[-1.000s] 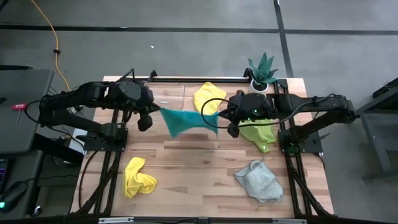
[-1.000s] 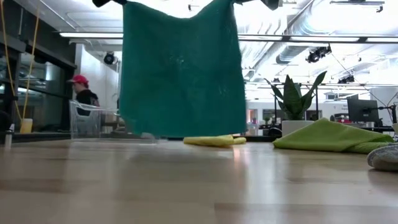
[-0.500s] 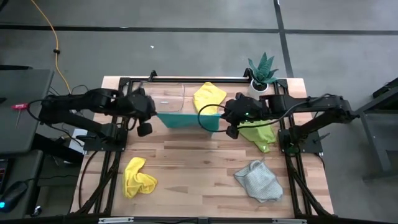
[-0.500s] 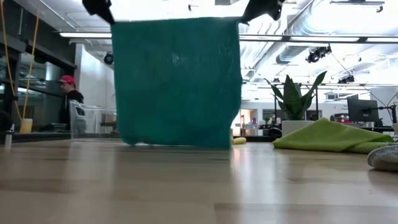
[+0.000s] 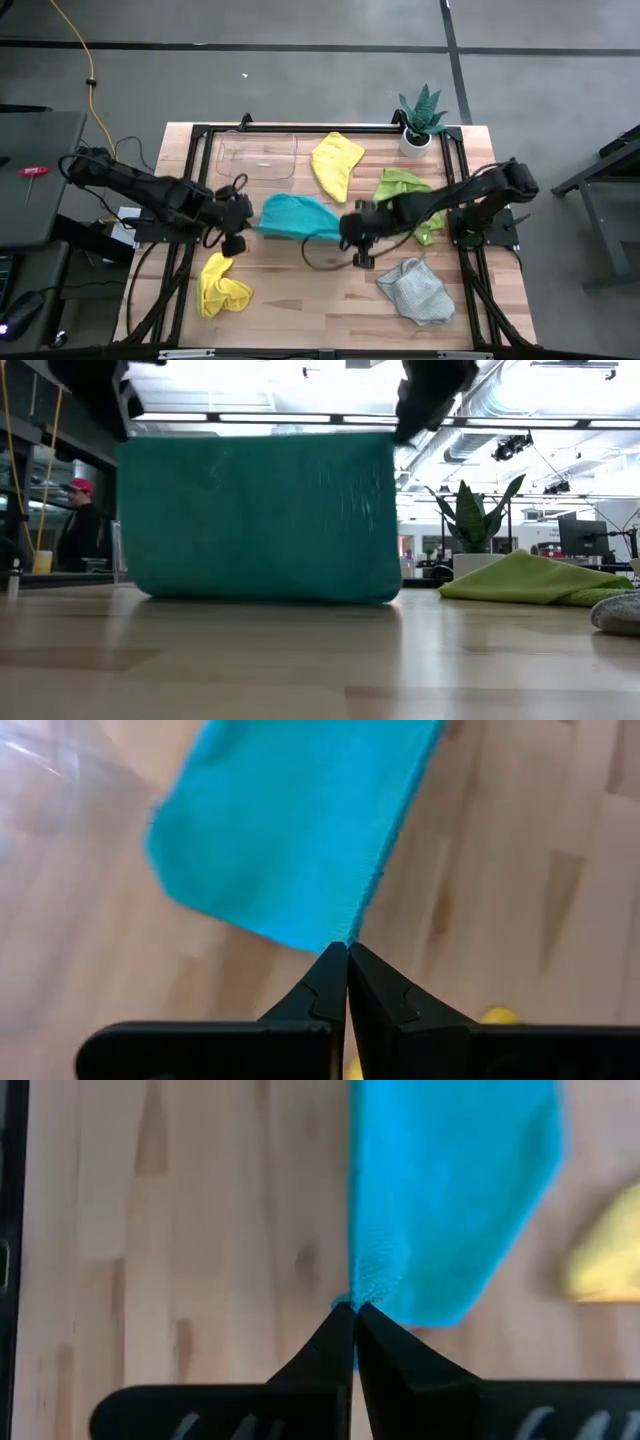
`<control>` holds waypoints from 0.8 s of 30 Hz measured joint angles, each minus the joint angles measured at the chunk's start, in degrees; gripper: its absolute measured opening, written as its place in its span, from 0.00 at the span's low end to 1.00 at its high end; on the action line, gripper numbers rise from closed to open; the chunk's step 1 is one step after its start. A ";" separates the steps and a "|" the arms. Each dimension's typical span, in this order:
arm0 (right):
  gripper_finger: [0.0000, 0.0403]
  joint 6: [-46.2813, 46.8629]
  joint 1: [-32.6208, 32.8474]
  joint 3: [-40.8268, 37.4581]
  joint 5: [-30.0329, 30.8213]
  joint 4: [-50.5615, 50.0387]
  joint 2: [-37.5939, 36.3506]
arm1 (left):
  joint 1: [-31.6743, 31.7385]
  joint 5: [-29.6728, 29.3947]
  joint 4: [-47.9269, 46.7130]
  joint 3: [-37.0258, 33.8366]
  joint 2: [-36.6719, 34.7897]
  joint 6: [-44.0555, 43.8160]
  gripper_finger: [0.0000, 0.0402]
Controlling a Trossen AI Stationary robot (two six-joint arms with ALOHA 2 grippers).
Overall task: Fold microfiber towels
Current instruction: Fold the blue towel
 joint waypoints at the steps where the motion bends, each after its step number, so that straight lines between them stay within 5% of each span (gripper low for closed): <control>1: 0.00 0.58 1.00 0.00 -0.05 0.16 1.23 | -1.31 0.25 2.11 -1.31 0.06 -2.04 0.00; 13: 0.00 1.10 6.44 -0.02 -10.37 1.50 8.33 | -10.99 10.84 19.77 -10.43 0.33 -16.33 0.00; 24: 0.00 -3.32 -5.09 -0.02 -0.64 -8.08 -7.74 | -0.33 5.09 9.04 1.82 -7.14 -2.16 0.00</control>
